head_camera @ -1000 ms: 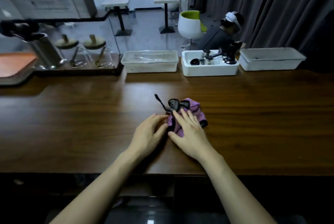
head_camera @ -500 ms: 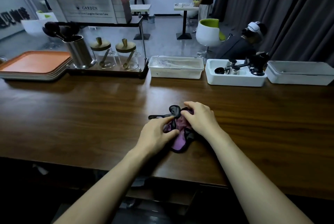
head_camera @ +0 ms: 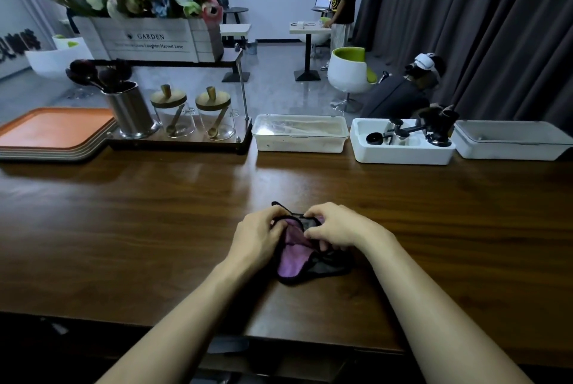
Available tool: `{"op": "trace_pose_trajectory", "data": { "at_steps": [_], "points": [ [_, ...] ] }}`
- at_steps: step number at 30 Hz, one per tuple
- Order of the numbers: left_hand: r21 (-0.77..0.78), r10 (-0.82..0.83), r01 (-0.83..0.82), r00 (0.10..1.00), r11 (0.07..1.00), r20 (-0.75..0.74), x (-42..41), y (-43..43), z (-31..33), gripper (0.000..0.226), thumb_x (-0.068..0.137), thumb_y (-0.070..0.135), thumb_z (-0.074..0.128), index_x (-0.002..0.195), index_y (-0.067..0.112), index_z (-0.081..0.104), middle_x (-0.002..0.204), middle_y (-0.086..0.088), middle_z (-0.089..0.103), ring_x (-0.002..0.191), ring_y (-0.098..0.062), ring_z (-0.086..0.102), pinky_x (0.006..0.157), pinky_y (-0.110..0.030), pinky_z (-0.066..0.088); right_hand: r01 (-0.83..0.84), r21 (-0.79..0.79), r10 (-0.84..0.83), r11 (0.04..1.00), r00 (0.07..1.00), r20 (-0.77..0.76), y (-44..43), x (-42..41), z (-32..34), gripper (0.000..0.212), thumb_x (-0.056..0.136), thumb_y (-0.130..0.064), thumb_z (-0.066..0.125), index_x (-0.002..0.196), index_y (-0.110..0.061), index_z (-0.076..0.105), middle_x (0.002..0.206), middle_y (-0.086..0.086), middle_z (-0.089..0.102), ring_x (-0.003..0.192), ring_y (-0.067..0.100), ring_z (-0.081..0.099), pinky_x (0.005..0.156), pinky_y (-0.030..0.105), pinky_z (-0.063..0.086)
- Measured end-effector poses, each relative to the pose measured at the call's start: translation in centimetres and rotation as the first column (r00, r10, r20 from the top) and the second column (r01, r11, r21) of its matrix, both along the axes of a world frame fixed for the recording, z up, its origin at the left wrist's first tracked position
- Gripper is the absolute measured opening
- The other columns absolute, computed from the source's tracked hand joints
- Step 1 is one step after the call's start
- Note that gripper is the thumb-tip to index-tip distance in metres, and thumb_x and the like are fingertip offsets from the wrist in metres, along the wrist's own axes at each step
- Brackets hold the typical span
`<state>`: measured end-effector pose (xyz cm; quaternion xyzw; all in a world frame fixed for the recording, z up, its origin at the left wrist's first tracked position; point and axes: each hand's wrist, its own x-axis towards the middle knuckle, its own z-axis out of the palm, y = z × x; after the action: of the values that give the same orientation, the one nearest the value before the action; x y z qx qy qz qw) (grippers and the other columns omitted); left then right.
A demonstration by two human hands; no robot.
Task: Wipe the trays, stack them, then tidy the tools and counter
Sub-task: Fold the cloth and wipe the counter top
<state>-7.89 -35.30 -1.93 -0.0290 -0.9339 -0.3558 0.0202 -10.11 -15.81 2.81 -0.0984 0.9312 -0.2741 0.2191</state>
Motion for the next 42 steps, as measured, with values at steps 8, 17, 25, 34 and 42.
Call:
{"op": "trace_pose_trajectory", "data": {
  "at_steps": [8,17,25,34,42],
  "points": [
    [-0.024,0.027,-0.029,0.998,0.999,-0.064,-1.4,-0.5,0.4,0.007,0.092,0.039,0.062,0.096,0.043,0.066,0.087,0.016,0.067,0.086,-0.007,0.063,0.075,-0.031,0.048,0.094,-0.015,-0.095,0.995,0.981,-0.168,0.7,-0.6,0.0,0.033,0.083,-0.058,0.066,0.081,-0.025,0.064,0.078,-0.005,0.061,0.080,0.020,0.060,0.058,0.031,0.038],
    [-0.012,-0.006,0.008,0.994,1.000,0.107,-2.3,-1.7,1.2,0.020,0.094,0.044,0.061,0.078,0.033,0.062,0.067,0.010,0.072,0.067,-0.011,0.067,0.072,-0.033,0.053,0.136,-0.136,-0.151,0.981,0.982,-0.109,1.3,-1.5,-1.1,0.048,0.073,-0.069,0.064,0.072,-0.020,0.059,0.067,-0.007,0.060,0.072,0.015,0.059,0.066,0.035,0.044],
    [-0.070,0.028,-0.020,0.994,0.997,0.108,-3.1,-1.8,1.1,0.032,0.091,0.050,0.063,0.073,0.024,0.061,0.070,0.008,0.070,0.076,-0.017,0.066,0.076,-0.035,0.051,-0.012,-0.106,0.006,0.994,0.998,-0.056,1.8,-2.0,-1.6,0.032,0.076,-0.050,0.078,0.106,-0.045,0.066,0.109,-0.012,0.067,0.100,0.013,0.063,0.090,0.036,0.052],
    [0.234,-0.027,0.041,0.998,0.971,-0.063,-3.7,-2.6,1.5,0.024,0.089,0.045,0.069,0.078,0.026,0.061,0.071,0.007,0.065,0.065,-0.008,0.054,0.069,-0.035,0.047,0.140,-0.245,-0.222,0.959,0.911,-0.349,2.5,-1.9,-1.2,0.021,0.087,-0.050,0.067,0.084,-0.029,0.066,0.076,-0.009,0.066,0.081,0.015,0.061,0.072,0.033,0.046],
    [0.200,0.005,0.050,0.964,0.979,-0.266,-6.4,-2.3,6.6,0.009,0.094,0.031,0.068,0.087,0.033,0.063,0.082,0.010,0.065,0.077,-0.014,0.061,0.075,-0.036,0.051,0.193,-0.356,-0.374,0.914,0.739,-0.560,1.9,-3.5,3.2,0.007,0.092,-0.035,0.068,0.092,-0.031,0.063,0.081,-0.015,0.063,0.087,0.015,0.059,0.072,0.030,0.038]
  ]
}}
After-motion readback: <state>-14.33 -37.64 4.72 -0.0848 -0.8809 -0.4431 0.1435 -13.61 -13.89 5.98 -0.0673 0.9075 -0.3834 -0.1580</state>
